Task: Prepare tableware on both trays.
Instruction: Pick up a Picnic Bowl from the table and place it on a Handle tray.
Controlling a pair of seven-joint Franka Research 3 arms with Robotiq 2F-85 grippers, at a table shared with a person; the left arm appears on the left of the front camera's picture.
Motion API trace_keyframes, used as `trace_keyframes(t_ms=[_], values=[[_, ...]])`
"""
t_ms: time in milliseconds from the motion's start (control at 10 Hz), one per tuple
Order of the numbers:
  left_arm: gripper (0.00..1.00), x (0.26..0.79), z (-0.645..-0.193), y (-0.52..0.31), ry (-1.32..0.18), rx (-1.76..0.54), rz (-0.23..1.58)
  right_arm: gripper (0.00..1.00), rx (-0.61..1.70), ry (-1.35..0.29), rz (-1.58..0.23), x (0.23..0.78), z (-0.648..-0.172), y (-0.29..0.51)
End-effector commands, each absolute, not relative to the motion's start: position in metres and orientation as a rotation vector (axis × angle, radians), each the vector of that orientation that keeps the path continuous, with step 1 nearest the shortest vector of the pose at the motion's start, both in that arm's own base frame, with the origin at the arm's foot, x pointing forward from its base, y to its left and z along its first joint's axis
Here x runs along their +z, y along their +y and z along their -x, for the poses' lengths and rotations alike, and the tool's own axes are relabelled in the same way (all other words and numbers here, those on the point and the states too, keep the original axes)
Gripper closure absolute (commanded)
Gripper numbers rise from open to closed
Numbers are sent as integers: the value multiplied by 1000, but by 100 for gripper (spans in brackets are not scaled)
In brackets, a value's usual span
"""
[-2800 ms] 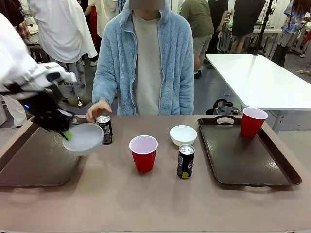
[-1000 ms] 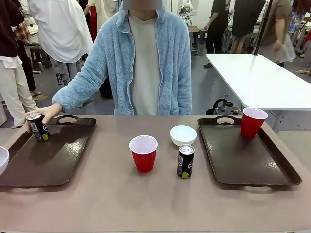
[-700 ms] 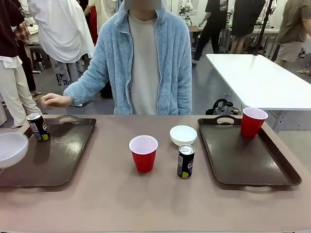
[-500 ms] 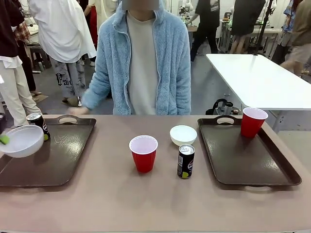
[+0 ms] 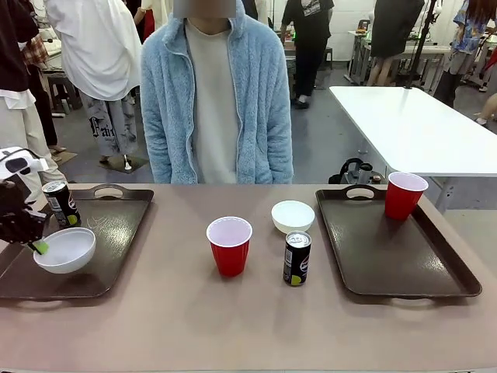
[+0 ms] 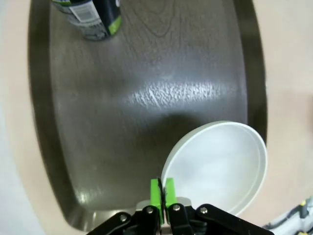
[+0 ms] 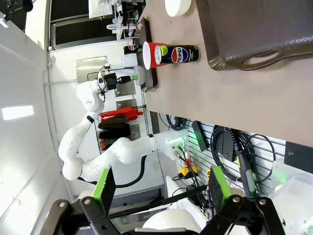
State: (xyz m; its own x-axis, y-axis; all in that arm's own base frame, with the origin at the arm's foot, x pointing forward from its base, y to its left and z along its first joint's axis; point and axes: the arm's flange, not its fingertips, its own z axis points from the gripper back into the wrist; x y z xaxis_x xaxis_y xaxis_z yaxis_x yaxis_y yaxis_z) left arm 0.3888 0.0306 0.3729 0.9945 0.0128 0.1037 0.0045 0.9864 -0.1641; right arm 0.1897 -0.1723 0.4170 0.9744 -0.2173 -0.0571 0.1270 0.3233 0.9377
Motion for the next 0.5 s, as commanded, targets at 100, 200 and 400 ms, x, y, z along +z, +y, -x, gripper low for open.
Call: trace_keyframes(t_ms=[100,200,400], values=[[100,344,-368,26,-160,10,170,0,-214,-96,-1237,418,-191,-173],[100,338,-369,28,-159,17,168,0,-214,-96,-1237,418,-191,-173],[36,342,-368,27,-155,14,198,0,-214,-96,-1237,418,-191,-173]])
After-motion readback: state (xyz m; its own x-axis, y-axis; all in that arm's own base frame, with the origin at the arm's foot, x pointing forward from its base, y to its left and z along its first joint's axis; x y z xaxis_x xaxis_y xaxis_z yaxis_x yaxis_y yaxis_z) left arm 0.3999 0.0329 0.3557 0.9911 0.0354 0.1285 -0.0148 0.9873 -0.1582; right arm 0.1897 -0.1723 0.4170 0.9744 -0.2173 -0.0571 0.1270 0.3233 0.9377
